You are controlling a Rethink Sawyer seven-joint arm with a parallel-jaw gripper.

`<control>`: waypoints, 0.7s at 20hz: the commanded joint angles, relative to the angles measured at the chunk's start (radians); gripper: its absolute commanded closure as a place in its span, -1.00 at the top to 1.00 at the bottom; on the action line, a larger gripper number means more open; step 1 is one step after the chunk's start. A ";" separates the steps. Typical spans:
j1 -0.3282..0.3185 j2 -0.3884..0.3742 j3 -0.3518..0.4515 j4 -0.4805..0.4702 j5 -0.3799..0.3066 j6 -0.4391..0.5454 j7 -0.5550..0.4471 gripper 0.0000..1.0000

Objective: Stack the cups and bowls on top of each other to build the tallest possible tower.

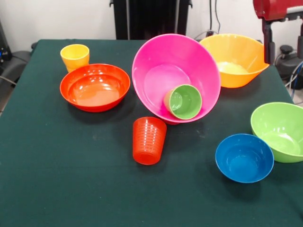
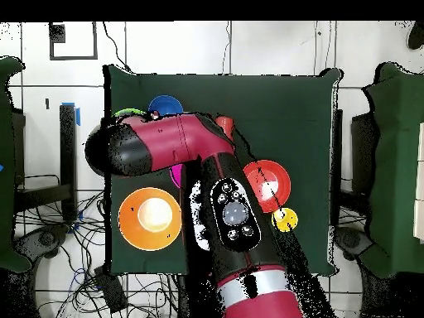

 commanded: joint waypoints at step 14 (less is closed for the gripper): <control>0.000 0.090 0.029 -0.144 -0.150 0.148 -0.204 1.00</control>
